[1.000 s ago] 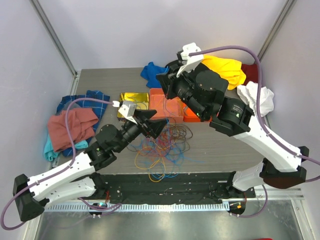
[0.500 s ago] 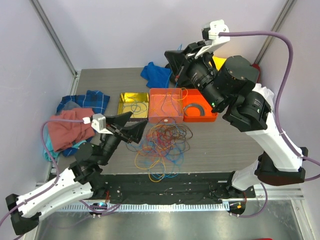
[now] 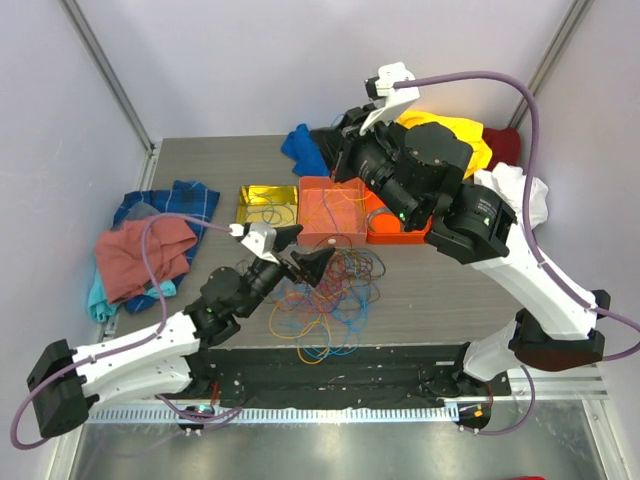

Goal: Untangle the cables

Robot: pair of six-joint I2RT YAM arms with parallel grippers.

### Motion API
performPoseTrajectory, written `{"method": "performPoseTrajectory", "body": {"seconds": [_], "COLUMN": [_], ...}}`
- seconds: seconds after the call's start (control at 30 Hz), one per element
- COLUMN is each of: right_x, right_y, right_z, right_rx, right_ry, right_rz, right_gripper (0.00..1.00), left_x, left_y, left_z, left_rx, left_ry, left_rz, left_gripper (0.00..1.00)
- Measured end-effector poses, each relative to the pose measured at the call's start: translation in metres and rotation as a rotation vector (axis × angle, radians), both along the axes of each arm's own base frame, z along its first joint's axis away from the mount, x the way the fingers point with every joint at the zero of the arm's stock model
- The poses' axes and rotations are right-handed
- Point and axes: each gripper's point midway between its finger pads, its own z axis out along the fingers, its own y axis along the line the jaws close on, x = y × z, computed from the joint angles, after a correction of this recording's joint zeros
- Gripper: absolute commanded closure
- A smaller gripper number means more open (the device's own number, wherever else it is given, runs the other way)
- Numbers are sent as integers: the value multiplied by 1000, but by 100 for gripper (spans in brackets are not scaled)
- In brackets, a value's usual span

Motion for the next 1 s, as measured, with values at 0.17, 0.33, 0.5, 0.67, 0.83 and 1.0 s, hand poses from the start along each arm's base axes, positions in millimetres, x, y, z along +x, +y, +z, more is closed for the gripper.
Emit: {"method": "performPoseTrajectory", "body": {"seconds": [0.17, 0.33, 0.5, 0.67, 0.83, 1.0], "right_x": [-2, -6, -10, -16, -24, -30], "right_y": [11, 20, 21, 18, 13, -1], "right_z": [-12, -23, -27, -28, -27, -23], "right_rx": [-3, -5, 1, 11, 28, 45], "right_ry": [31, 59, 74, 82, 89, 81], "right_rz": [39, 79, 101, 122, 145, 142], "right_gripper": [99, 99, 99, 99, 99, 99], "left_x": [18, 31, 38, 49, 73, 89], "left_y": [-14, -36, -54, -66, -60, -46], "left_z": [-14, -20, -10, -4, -14, -18], "left_rx": [65, 96, 82, 80, 104, 114], "left_ry": [-6, -10, -31, -43, -19, 5], "left_rz": [38, 35, 10, 17, 72, 117], "left_gripper": [0, 0, 0, 0, 23, 72]}}
